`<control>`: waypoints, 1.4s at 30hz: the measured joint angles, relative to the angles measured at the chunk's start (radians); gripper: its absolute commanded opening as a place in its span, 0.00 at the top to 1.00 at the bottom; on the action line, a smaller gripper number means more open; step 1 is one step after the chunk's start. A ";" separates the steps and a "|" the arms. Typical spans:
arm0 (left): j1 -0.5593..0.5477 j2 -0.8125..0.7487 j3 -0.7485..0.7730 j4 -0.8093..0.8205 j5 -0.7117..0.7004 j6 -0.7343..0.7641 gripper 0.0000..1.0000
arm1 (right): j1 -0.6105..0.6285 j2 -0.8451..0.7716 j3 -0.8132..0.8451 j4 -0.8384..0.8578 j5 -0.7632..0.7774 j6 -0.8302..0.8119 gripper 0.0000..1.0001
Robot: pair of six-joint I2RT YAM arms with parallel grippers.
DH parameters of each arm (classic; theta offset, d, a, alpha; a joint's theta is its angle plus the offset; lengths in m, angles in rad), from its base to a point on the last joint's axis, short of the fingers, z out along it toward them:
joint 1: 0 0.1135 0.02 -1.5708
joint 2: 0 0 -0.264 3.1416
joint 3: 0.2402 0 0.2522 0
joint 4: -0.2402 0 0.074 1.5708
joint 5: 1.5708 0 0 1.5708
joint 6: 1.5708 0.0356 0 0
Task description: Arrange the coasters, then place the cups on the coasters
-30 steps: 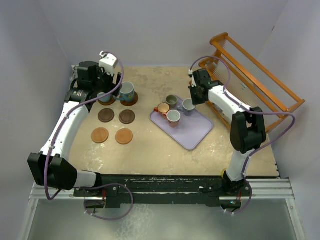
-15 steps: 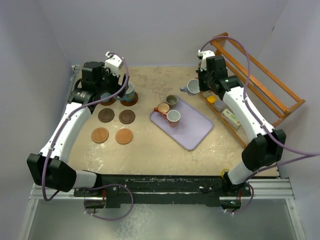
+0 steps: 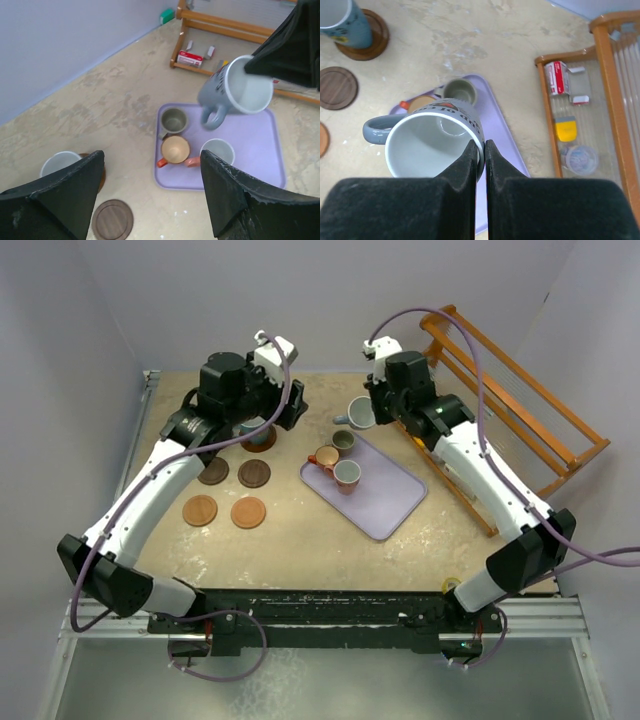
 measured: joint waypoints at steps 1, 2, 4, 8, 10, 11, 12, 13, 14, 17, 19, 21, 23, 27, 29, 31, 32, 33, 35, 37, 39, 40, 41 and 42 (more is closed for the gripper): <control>-0.013 0.012 0.014 0.001 0.000 -0.013 0.27 | 0.020 0.002 0.009 -0.005 0.005 -0.003 1.00; -0.023 0.024 0.025 0.004 -0.001 -0.029 0.27 | 0.040 0.005 0.022 -0.010 0.014 -0.005 1.00; -0.044 0.048 0.041 0.005 -0.004 -0.062 0.27 | 0.069 0.012 0.043 -0.011 0.021 -0.008 1.00; -0.084 0.092 0.058 0.005 -0.019 -0.134 0.27 | 0.117 0.039 0.100 -0.015 0.043 -0.011 1.00; -0.100 0.110 0.062 0.005 -0.027 -0.167 0.28 | 0.132 0.055 0.118 -0.017 0.052 -0.012 1.00; -0.106 0.121 0.064 0.003 -0.033 -0.187 0.29 | 0.140 0.064 0.124 -0.017 0.057 -0.012 1.00; -0.113 0.132 0.069 0.002 -0.036 -0.210 0.30 | 0.147 0.073 0.130 -0.020 0.064 -0.013 1.00; -0.117 0.142 0.073 0.000 -0.039 -0.226 0.31 | 0.153 0.084 0.135 -0.024 0.070 -0.013 1.00; -0.120 0.152 0.077 -0.003 -0.042 -0.243 0.32 | 0.158 0.093 0.138 -0.027 0.074 -0.014 1.00; -0.121 0.171 0.089 -0.006 -0.053 -0.270 0.38 | 0.167 0.109 0.138 -0.042 0.080 -0.014 1.00; -0.121 0.187 0.097 -0.008 -0.080 -0.295 0.41 | 0.171 0.113 0.138 -0.051 0.085 -0.014 1.00; -0.121 0.194 0.099 -0.011 -0.104 -0.306 0.44 | 0.174 0.113 0.138 -0.057 0.092 -0.013 1.00; -0.121 0.203 0.103 -0.013 -0.123 -0.316 0.46 | 0.174 0.113 0.140 -0.058 0.096 -0.011 1.00; -0.121 0.224 0.125 -0.016 -0.142 -0.324 0.52 | 0.177 0.113 0.146 -0.062 0.096 -0.006 1.00; -0.121 0.228 0.127 -0.017 -0.145 -0.331 0.54 | 0.179 0.113 0.152 -0.063 0.096 -0.003 1.00; -0.121 0.230 0.127 -0.019 -0.147 -0.339 0.56 | 0.180 0.113 0.155 -0.063 0.095 0.001 1.00; -0.121 0.232 0.127 -0.019 -0.149 -0.340 0.56 | 0.181 0.113 0.155 -0.063 0.095 0.005 1.00; -0.121 0.233 0.127 -0.019 -0.150 -0.343 0.57 | 0.181 0.113 0.155 -0.063 0.095 0.006 1.00; -0.121 0.236 0.127 -0.019 -0.150 -0.348 0.58 | 0.181 0.113 0.156 -0.064 0.095 0.011 1.00; -0.121 0.239 0.127 -0.019 -0.150 -0.355 0.60 | 0.183 0.113 0.159 -0.068 0.095 0.014 1.00; -0.121 0.248 0.131 -0.019 -0.148 -0.364 0.62 | 0.187 0.113 0.166 -0.069 0.096 0.016 1.00; -0.121 0.254 0.135 -0.019 -0.146 -0.366 0.62 | 0.190 0.113 0.171 -0.069 0.096 0.016 1.00; -0.121 0.259 0.138 -0.019 -0.145 -0.369 0.64 | 0.193 0.113 0.174 -0.068 0.098 0.016 1.00; -0.121 0.263 0.140 -0.019 -0.143 -0.370 0.65 | 0.196 0.113 0.177 -0.068 0.098 0.016 1.00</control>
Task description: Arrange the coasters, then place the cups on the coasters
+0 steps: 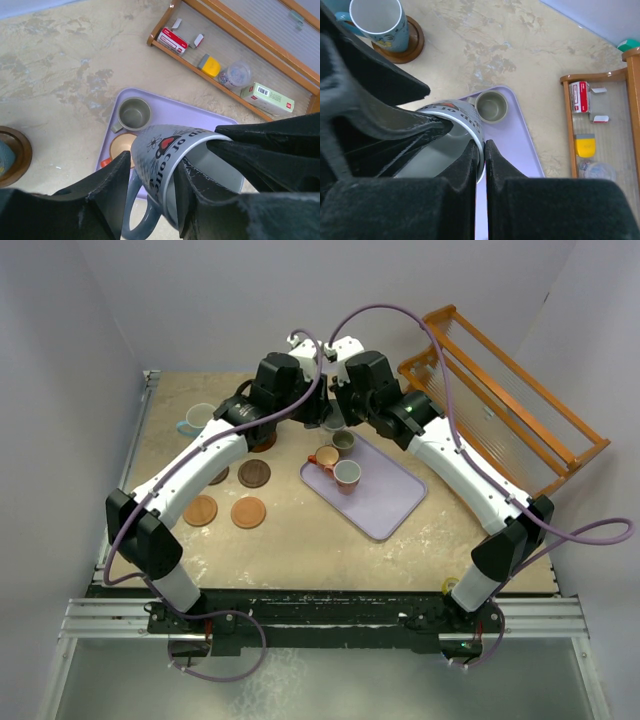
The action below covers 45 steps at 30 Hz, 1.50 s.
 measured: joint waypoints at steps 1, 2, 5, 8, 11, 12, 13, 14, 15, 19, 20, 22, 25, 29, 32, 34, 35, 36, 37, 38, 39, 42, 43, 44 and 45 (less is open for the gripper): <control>-0.001 0.003 0.000 0.000 0.002 -0.003 0.68 | 0.003 0.000 0.002 0.000 0.002 0.000 1.00; -0.002 0.006 0.000 0.000 0.006 -0.004 0.71 | 0.006 0.000 0.003 0.000 0.003 0.000 1.00; -0.005 0.010 0.000 -0.007 0.011 -0.004 0.80 | 0.013 0.001 0.003 0.000 0.005 0.000 1.00; -0.006 0.011 0.000 -0.023 0.010 -0.002 0.91 | 0.019 0.002 0.005 0.004 0.005 0.005 1.00; -0.006 0.012 0.000 -0.042 0.008 0.000 0.97 | 0.025 0.002 0.007 0.018 -0.011 0.013 1.00; -0.006 0.013 0.000 -0.047 0.008 0.002 0.97 | 0.026 0.002 0.007 0.022 -0.015 0.014 1.00; -0.005 0.013 0.000 -0.052 0.007 0.004 0.97 | 0.026 0.002 0.007 0.024 -0.023 0.016 1.00; -0.005 0.013 0.000 -0.054 0.006 0.005 0.97 | 0.026 0.002 0.007 0.025 -0.030 0.017 1.00; -0.005 0.013 0.000 -0.054 0.005 0.006 0.97 | 0.024 0.002 0.007 0.024 -0.037 0.018 1.00; -0.005 0.013 0.000 -0.061 -0.003 0.010 0.97 | 0.018 0.002 0.007 0.022 -0.066 0.023 0.93; -0.005 0.013 0.000 -0.062 -0.007 0.011 0.97 | 0.017 0.002 0.007 0.022 -0.069 0.023 0.89; -0.006 0.007 -0.006 -0.062 -0.015 0.018 0.97 | 0.016 0.002 0.007 0.023 -0.081 0.023 0.82; -0.005 -0.013 -0.029 -0.060 -0.029 0.031 0.97 | 0.018 0.001 0.006 0.024 -0.103 0.025 0.72; 0.000 -0.041 -0.056 -0.047 -0.056 0.036 0.97 | 0.024 -0.013 -0.005 0.022 -0.140 0.026 0.62; 0.008 -0.059 -0.071 -0.033 -0.067 0.041 0.97 | 0.026 -0.022 -0.010 0.024 -0.163 0.025 0.57; 0.014 -0.071 -0.084 -0.027 -0.068 0.044 0.97 | 0.026 -0.030 -0.021 0.031 -0.174 0.025 0.54; 0.016 -0.076 -0.091 -0.026 -0.069 0.046 0.97 | 0.026 -0.036 -0.027 0.033 -0.182 0.024 0.52; 0.018 -0.079 -0.096 -0.027 -0.071 0.050 0.97 | 0.026 -0.043 -0.036 0.036 -0.189 0.024 0.51; 0.021 -0.083 -0.103 -0.025 -0.071 0.053 0.97 | 0.026 -0.050 -0.044 0.039 -0.193 0.023 0.50; 0.023 -0.087 -0.109 -0.023 -0.071 0.056 0.97 | 0.026 -0.064 -0.055 0.040 -0.206 0.021 0.49; 0.025 -0.090 -0.115 -0.023 -0.075 0.060 0.97 | 0.025 -0.066 -0.057 0.039 -0.208 0.021 0.47; 0.038 -0.102 -0.129 -0.025 -0.092 0.078 0.97 | 0.020 -0.095 -0.073 0.039 -0.235 0.013 0.38; 0.043 -0.108 -0.134 -0.024 -0.099 0.086 0.97 | 0.017 -0.108 -0.080 0.042 -0.247 0.006 0.34; 0.048 -0.116 -0.140 -0.024 -0.108 0.098 0.97 | 0.015 -0.123 -0.091 0.045 -0.259 -0.002 0.32; 0.053 -0.126 -0.148 -0.026 -0.120 0.116 0.97 | 0.012 -0.140 -0.104 0.052 -0.270 -0.010 0.31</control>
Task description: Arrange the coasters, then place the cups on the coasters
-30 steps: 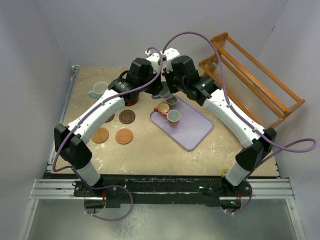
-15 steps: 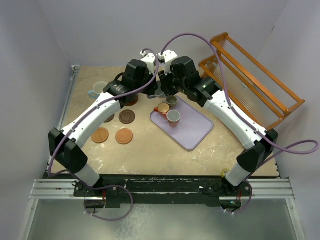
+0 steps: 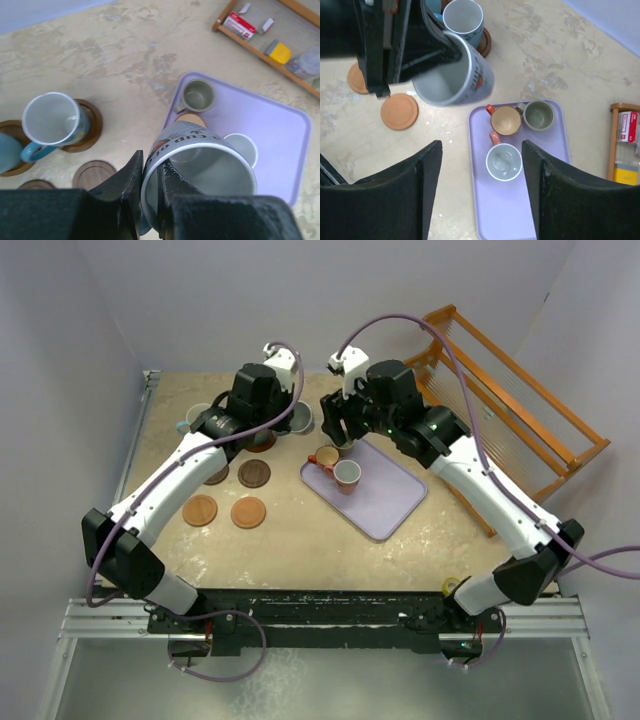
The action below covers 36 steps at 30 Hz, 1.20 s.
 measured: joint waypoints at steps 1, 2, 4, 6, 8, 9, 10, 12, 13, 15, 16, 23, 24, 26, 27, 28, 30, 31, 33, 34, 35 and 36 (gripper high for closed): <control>0.005 -0.011 -0.008 0.000 -0.011 0.018 0.97 | -0.002 -0.019 -0.018 0.007 -0.006 -0.012 0.29; 0.011 -0.023 -0.016 -0.003 -0.021 0.036 0.97 | -0.003 -0.037 -0.033 0.013 -0.011 -0.023 0.29; 0.029 -0.046 -0.032 -0.011 -0.032 0.069 0.97 | -0.011 -0.080 -0.077 0.030 -0.023 -0.053 0.27; 0.066 -0.074 -0.048 -0.030 -0.028 0.095 0.97 | -0.024 -0.116 -0.117 0.039 -0.033 -0.080 0.27; 0.133 -0.102 -0.064 -0.050 -0.012 0.113 0.97 | -0.048 -0.151 -0.161 0.041 -0.054 -0.109 0.26; 0.160 -0.112 -0.071 -0.056 -0.012 0.122 0.97 | -0.061 -0.164 -0.179 0.041 -0.061 -0.120 0.26; 0.191 -0.124 -0.084 -0.062 -0.012 0.133 0.97 | -0.077 -0.178 -0.200 0.041 -0.076 -0.132 0.26; 0.256 -0.154 -0.124 -0.076 -0.015 0.154 0.97 | -0.117 -0.207 -0.250 0.036 -0.096 -0.155 0.26; 0.280 -0.166 -0.142 -0.083 -0.015 0.165 0.97 | -0.136 -0.220 -0.272 0.032 -0.104 -0.164 0.26; 0.330 -0.183 -0.182 -0.098 -0.007 0.180 0.97 | -0.173 -0.249 -0.313 0.023 -0.115 -0.179 0.25; 0.347 -0.186 -0.193 -0.106 -0.002 0.183 0.97 | -0.191 -0.265 -0.331 0.018 -0.123 -0.186 0.25; 0.505 -0.177 -0.275 -0.132 0.051 0.225 0.97 | -0.268 -0.416 -0.477 -0.008 -0.128 -0.222 0.23; 0.515 -0.171 -0.278 -0.131 0.054 0.228 0.97 | -0.271 -0.430 -0.491 -0.012 -0.128 -0.225 0.22; 0.541 -0.145 -0.286 -0.118 0.065 0.237 0.97 | -0.282 -0.460 -0.530 -0.018 -0.129 -0.232 0.22; 0.551 -0.130 -0.287 -0.113 0.072 0.241 0.97 | -0.286 -0.468 -0.543 -0.019 -0.129 -0.233 0.22; 0.562 -0.112 -0.287 -0.108 0.080 0.245 0.97 | -0.294 -0.475 -0.559 -0.021 -0.130 -0.235 0.22; 0.577 -0.075 -0.287 -0.095 0.093 0.254 0.97 | -0.310 -0.482 -0.586 -0.022 -0.131 -0.237 0.22; 0.593 -0.058 -0.287 -0.088 0.098 0.257 0.97 | -0.321 -0.483 -0.602 -0.022 -0.134 -0.239 0.22; 0.607 -0.027 -0.287 -0.076 0.104 0.259 0.97 | -0.340 -0.484 -0.623 -0.024 -0.136 -0.240 0.22; 0.613 -0.011 -0.287 -0.068 0.107 0.259 0.97 | -0.347 -0.484 -0.628 -0.025 -0.137 -0.240 0.22; 0.618 0.004 -0.287 -0.061 0.110 0.260 0.97 | -0.356 -0.484 -0.633 -0.026 -0.138 -0.240 0.22; 0.622 0.017 -0.287 -0.055 0.113 0.260 0.97 | -0.362 -0.486 -0.636 -0.026 -0.141 -0.240 0.22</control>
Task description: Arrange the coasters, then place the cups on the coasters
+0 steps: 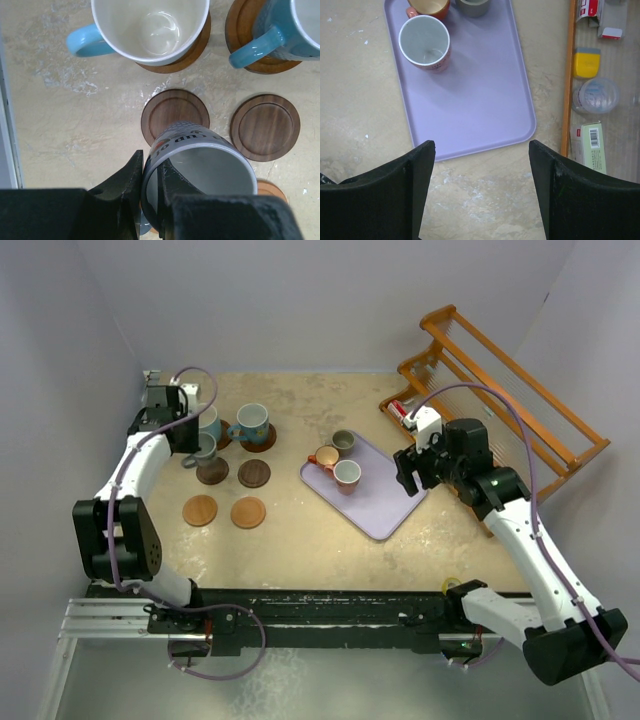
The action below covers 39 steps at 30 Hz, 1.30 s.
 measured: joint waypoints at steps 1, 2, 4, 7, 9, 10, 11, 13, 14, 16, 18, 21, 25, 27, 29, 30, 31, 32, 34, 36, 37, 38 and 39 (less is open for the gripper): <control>0.003 0.012 0.000 0.004 0.003 0.000 0.97 | -0.005 -0.001 0.000 -0.001 -0.006 0.000 0.22; 0.005 0.022 0.000 0.008 0.006 0.001 0.97 | -0.008 -0.002 0.000 0.000 -0.011 -0.001 0.22; 0.009 0.042 0.000 0.019 0.015 0.002 0.97 | -0.011 -0.004 0.000 0.001 -0.015 -0.004 0.22; 0.016 0.068 0.000 0.030 0.028 0.002 0.97 | -0.014 -0.006 0.000 0.002 -0.017 -0.008 0.22; 0.024 0.089 0.000 0.039 0.036 0.002 0.97 | -0.014 -0.006 0.000 0.002 -0.018 -0.010 0.22; 0.027 0.098 0.000 0.043 0.039 0.002 0.97 | -0.014 -0.006 0.000 0.002 -0.018 -0.012 0.22; 0.030 0.109 0.000 0.045 0.043 0.002 0.97 | -0.015 -0.006 0.000 0.002 -0.018 -0.014 0.22; 0.034 0.127 0.000 0.045 0.048 0.002 0.97 | -0.016 -0.006 -0.001 0.002 -0.018 -0.017 0.22; 0.035 0.134 0.000 0.045 0.050 0.002 0.97 | -0.016 -0.006 -0.002 0.003 -0.018 -0.018 0.22; 0.036 0.142 0.000 0.045 0.056 0.002 0.97 | -0.018 -0.006 -0.009 0.004 -0.021 -0.020 0.22; 0.036 0.145 0.000 0.046 0.061 0.002 0.97 | -0.020 -0.006 -0.017 0.003 -0.023 -0.022 0.22; 0.036 0.156 0.000 0.049 0.066 0.002 0.97 | -0.020 -0.006 -0.025 0.003 -0.024 -0.022 0.22; 0.036 0.178 0.000 0.053 0.066 0.002 0.97 | -0.021 -0.006 -0.029 0.003 -0.031 -0.023 0.22; 0.036 0.186 0.000 0.052 0.066 0.002 0.97 | -0.023 -0.006 -0.029 0.003 -0.035 -0.024 0.22; 0.036 0.189 0.000 0.052 0.066 0.002 0.97 | -0.026 -0.006 -0.029 0.003 -0.039 -0.025 0.22; 0.036 0.189 0.000 0.053 0.066 0.002 0.97 | -0.026 -0.006 -0.029 0.003 -0.039 -0.025 0.22; 0.036 0.189 0.000 0.053 0.066 0.002 0.97 | -0.026 -0.006 -0.029 0.003 -0.039 -0.025 0.22; 0.036 0.189 0.000 0.053 0.066 0.002 0.97 | -0.027 -0.006 -0.029 0.003 -0.039 -0.025 0.22; 0.037 0.189 0.000 0.053 0.065 0.002 0.97 | -0.027 -0.006 -0.029 0.003 -0.040 -0.025 0.22; 0.039 0.189 0.000 0.053 0.065 0.002 0.97 | -0.027 -0.006 -0.029 0.003 -0.040 -0.025 0.22; 0.040 0.190 0.000 0.053 0.065 0.002 0.97 | -0.027 -0.006 -0.029 0.003 -0.040 -0.025 0.22; 0.042 0.190 0.000 0.053 0.063 0.003 0.97 | -0.027 -0.006 -0.029 0.003 -0.040 -0.025 0.22; 0.043 0.190 0.000 0.053 0.061 0.004 0.97 | -0.027 -0.006 -0.030 0.003 -0.040 -0.025 0.22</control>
